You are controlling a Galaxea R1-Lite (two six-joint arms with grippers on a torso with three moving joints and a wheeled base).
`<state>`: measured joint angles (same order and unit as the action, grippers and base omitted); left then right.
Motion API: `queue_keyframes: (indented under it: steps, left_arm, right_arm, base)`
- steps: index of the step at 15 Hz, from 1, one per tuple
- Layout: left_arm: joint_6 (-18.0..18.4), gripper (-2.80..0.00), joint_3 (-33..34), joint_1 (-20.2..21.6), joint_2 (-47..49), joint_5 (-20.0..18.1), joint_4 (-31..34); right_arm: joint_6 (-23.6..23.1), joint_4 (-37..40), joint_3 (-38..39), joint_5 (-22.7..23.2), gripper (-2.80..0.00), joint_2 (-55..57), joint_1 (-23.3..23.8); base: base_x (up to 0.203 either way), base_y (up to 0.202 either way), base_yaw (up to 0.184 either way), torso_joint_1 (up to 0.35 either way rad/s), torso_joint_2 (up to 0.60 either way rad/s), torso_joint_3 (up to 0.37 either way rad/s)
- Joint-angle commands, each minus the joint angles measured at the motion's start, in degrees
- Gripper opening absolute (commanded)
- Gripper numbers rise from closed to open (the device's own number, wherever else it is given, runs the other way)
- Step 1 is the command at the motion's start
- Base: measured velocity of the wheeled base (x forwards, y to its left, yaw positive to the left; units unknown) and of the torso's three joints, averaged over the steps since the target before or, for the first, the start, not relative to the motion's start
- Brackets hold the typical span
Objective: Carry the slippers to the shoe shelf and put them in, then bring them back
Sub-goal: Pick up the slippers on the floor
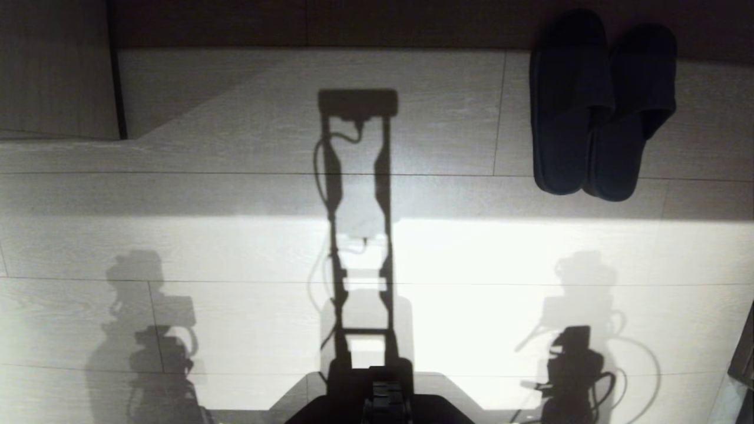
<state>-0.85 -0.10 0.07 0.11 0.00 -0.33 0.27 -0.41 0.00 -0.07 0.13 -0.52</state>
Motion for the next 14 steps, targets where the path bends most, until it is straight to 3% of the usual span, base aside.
queue_keyframes:
  steps: [1, 14]
  left_arm:
    - [0.0, -2.80, 0.0, 0.0, 0.0, 0.0, 0.0]
    - [0.1, -2.80, 0.0, 0.0, -0.1, 0.0, 0.0]
  right_arm:
    - [0.0, 0.0, 0.0, 0.1, -2.80, 0.0, 0.0]
    - [0.0, 0.4, 0.1, 0.0, -2.80, -0.1, -0.1]
  base:
    - [0.000, 0.000, 0.000, 0.000, 0.00, 0.000]
    - [0.000, 0.000, 0.000, 0.000, 0.00, 0.000]
